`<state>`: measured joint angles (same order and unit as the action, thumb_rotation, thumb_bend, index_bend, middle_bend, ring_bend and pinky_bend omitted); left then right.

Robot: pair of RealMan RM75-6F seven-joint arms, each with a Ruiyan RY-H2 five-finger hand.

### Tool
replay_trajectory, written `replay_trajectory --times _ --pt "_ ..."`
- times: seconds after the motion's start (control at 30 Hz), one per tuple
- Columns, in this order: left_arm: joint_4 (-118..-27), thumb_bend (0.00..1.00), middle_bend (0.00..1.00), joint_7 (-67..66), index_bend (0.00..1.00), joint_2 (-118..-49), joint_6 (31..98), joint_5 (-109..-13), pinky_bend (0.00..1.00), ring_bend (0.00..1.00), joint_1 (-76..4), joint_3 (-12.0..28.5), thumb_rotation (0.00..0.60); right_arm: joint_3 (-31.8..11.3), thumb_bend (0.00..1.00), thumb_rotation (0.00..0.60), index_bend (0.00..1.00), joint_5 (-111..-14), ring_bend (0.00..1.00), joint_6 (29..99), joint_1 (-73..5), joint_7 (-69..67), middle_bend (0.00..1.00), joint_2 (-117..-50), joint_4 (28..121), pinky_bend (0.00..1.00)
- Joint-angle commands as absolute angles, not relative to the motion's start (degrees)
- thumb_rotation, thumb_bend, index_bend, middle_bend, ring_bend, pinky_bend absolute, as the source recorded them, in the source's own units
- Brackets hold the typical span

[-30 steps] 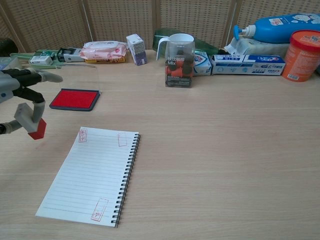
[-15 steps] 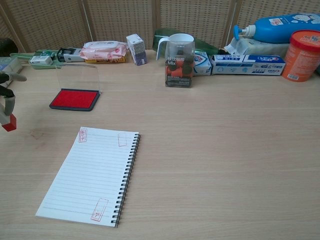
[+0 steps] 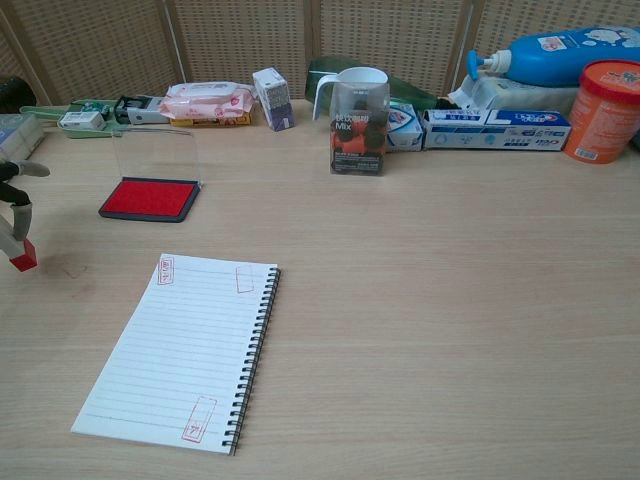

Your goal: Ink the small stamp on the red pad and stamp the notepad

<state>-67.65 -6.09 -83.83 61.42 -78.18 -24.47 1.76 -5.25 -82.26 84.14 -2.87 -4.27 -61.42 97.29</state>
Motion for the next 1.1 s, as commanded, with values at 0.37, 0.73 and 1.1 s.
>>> replay_trajectory --times 0.37,0.73,1.1 --pt "-67.7 0.4 0.0 -8.1 0.73 -84.3 60.8 -77.2 0.1 0.0 -24.4 2.1 0.6 -5.3 0.0 0.397 0.0 -82.1 0.0 84.0 -3.0 -4.0 0.0 -61.7 97.3 0.0" --pt "-68.3 0.4 0.0 -11.4 0.73 -84.9 59.9 -75.4 0.1 0.0 -24.6 2.5 0.6 -5.3 0.0 0.399 0.0 -82.1 0.0 84.1 -3.0 -4.1 0.0 -61.5 97.5 0.0" --pt "-69.3 0.34 0.0 -14.1 0.73 -85.4 59.6 -73.8 0.1 0.0 -24.6 2.9 0.6 -5.4 0.0 0.401 0.0 -82.1 0.0 84.2 -2.9 -4.2 0.0 -61.4 97.6 0.0"
